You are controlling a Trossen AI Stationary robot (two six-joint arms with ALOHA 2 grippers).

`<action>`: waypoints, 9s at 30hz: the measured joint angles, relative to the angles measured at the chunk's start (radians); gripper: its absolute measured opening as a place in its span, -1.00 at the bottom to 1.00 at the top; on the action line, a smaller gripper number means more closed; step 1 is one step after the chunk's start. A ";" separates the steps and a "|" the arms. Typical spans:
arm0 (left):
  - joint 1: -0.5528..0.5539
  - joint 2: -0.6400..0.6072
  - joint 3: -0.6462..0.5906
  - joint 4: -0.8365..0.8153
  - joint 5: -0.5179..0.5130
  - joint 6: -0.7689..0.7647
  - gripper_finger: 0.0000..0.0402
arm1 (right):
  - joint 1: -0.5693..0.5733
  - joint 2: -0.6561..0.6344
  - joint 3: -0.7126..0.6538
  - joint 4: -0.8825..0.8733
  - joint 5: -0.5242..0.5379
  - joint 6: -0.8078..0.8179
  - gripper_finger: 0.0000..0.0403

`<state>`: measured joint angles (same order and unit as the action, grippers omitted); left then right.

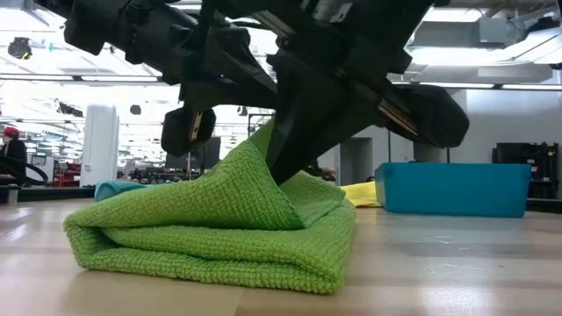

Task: Fold microfiber towels
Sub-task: Fold the bottom green microfiber cloth

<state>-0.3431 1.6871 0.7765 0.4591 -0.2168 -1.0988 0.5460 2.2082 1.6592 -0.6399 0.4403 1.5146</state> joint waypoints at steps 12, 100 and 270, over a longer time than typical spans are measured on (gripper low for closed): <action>-0.002 0.000 0.000 -0.002 0.013 0.004 -1.00 | 0.061 -0.004 0.042 -0.036 -0.007 0.089 -0.93; -0.128 0.285 0.103 0.065 0.072 0.644 -1.00 | 0.179 -0.064 0.043 -0.197 -0.050 0.128 -0.59; 0.136 0.269 0.174 0.004 0.259 0.588 -1.00 | 0.272 -0.009 -0.271 0.270 0.228 -0.164 -0.47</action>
<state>-0.2074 1.9558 0.9501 0.4629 0.0419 -0.5113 0.8181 2.1990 1.3884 -0.3698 0.6682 1.3504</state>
